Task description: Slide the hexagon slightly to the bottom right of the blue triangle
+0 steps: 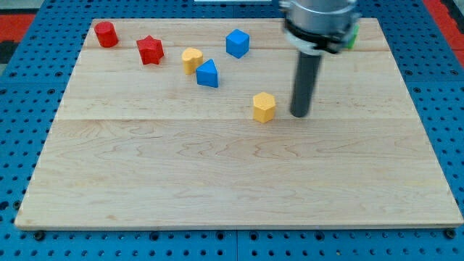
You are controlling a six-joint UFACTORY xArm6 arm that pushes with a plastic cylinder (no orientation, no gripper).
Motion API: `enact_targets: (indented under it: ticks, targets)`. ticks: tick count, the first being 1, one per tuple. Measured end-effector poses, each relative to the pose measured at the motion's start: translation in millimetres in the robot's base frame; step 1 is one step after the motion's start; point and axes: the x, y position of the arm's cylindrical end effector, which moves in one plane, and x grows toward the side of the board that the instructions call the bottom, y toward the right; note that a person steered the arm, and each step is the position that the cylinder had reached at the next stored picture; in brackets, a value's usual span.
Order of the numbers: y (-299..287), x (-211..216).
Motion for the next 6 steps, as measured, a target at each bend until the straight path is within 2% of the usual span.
enact_targets:
  ticks: [1, 2, 3, 4, 5, 6]
  targets:
    - [-22, 25]
    - [-39, -16]
    - [-45, -34]
    - [-27, 31]
    - [-74, 8]
    - [-80, -16]
